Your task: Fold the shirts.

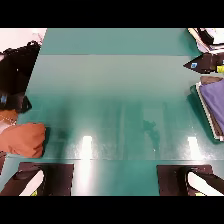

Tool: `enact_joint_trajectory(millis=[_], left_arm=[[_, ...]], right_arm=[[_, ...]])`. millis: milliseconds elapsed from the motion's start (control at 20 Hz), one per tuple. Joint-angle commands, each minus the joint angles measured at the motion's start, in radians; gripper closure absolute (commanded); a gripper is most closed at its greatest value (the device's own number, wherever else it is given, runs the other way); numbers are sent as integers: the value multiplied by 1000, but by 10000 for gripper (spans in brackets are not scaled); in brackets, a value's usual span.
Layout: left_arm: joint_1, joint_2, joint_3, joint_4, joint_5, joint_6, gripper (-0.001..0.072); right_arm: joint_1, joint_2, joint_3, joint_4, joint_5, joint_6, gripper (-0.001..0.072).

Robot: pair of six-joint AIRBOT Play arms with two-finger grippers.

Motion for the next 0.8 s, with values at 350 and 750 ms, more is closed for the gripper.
enact_joint_trajectory(millis=[350,750], left_arm=[[90,61,-481,183,140,-111,101],[90,61,-406,172,88,-177,682]], right_arm=[[1,0,1,-1,-9,0,694],[1,0,1,-1,-18,0,694]])
